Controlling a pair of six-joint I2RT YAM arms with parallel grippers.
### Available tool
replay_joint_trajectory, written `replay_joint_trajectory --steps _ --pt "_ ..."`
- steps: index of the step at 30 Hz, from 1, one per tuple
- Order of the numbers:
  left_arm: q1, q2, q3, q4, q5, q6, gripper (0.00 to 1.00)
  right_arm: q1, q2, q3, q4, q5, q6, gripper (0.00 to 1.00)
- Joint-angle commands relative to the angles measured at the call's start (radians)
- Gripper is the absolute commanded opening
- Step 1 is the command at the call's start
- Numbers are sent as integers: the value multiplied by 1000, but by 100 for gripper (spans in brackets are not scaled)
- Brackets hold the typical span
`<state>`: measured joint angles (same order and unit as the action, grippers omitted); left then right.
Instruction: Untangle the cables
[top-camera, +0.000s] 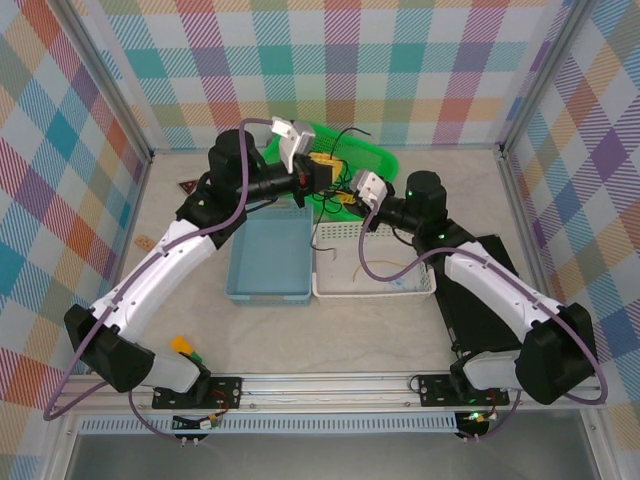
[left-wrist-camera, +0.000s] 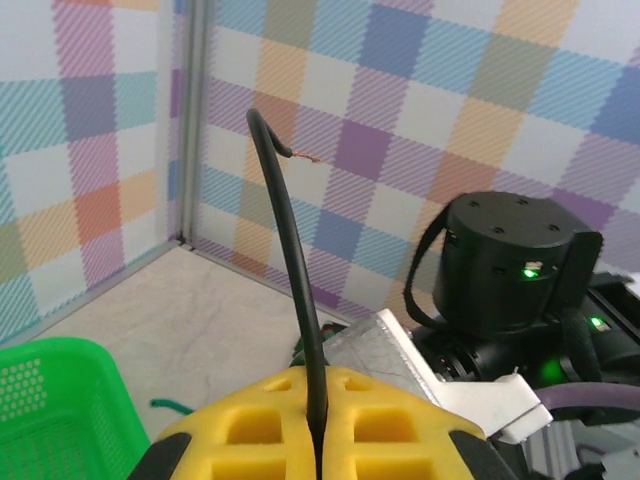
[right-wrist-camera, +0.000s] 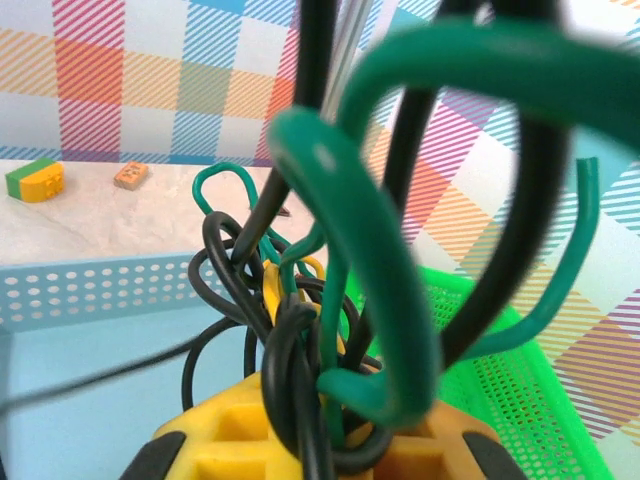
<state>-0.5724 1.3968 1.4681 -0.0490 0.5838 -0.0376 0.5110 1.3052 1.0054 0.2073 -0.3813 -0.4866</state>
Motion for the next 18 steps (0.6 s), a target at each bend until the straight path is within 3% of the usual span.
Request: replay_joint_trajectory --steps 1,3,6,12,18 --pt "18 -59 -29 73 -107 -67 21 -7 -55 11 -3 12 -10 0" --pt "29 -76 -48 82 -123 -85 42 -18 -75 29 -45 11 8 0" --pt "43 -101 -87 113 -113 -102 58 -30 -94 61 -94 5 25 0" --pt "60 -127 -122 122 -57 -117 78 -48 -117 96 -143 -30 19 0" --pt "64 -177 -132 11 -48 71 91 -76 -127 131 -234 -129 13 0"
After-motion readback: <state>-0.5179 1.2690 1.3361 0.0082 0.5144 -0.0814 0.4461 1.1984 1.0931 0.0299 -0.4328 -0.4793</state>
